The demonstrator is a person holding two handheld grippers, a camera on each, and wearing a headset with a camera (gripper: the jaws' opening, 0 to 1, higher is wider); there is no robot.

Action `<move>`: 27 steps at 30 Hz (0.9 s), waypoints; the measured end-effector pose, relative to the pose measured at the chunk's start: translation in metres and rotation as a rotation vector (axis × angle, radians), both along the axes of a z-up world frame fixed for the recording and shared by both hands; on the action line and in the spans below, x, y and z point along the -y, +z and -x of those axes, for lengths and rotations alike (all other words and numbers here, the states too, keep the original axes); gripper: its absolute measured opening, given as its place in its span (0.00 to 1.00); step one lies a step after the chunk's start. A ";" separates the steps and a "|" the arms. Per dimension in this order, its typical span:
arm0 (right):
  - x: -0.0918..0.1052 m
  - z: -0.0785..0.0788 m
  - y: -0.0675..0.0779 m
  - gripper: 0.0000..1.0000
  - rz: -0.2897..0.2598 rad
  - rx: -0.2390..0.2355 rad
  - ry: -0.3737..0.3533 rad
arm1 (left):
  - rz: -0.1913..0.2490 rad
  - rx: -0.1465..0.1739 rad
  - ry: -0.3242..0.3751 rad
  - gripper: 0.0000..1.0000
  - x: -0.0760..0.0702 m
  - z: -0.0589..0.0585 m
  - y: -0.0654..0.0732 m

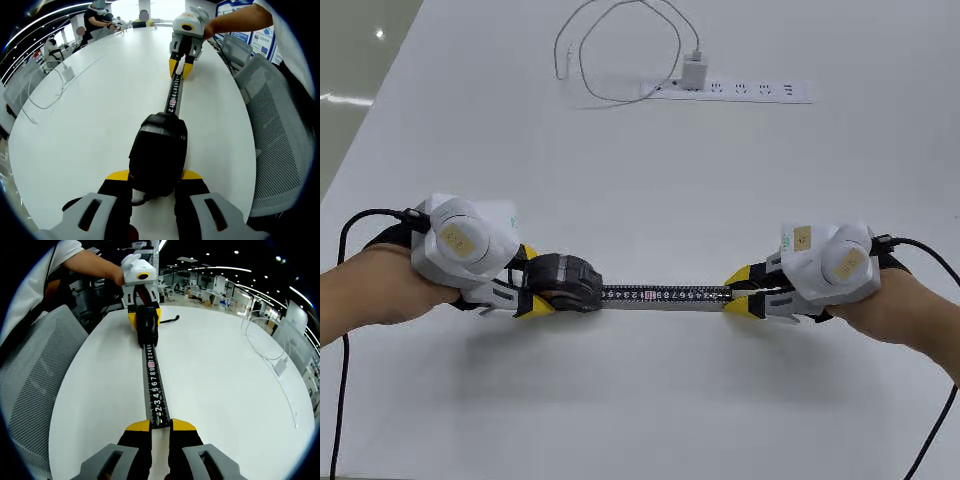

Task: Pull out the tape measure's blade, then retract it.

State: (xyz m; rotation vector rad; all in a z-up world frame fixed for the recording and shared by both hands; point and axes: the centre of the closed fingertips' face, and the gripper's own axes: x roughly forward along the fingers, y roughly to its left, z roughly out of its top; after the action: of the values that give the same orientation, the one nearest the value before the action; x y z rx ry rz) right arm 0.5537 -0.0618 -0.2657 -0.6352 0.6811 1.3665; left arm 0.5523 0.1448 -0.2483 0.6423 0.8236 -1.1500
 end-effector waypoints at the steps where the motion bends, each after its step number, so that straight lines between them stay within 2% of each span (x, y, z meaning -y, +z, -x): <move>1: 0.001 0.000 0.000 0.07 0.001 -0.001 0.000 | 0.000 0.000 0.000 0.27 0.000 0.000 0.000; 27: 0.038 0.003 0.001 0.07 0.063 -0.005 -0.013 | -0.003 -0.001 -0.002 0.27 0.001 0.000 0.000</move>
State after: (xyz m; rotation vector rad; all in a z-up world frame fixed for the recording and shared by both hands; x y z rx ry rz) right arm 0.5506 -0.0998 -0.2646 -0.6771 0.7334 1.3391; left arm 0.5525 0.1436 -0.2486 0.6456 0.8257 -1.1515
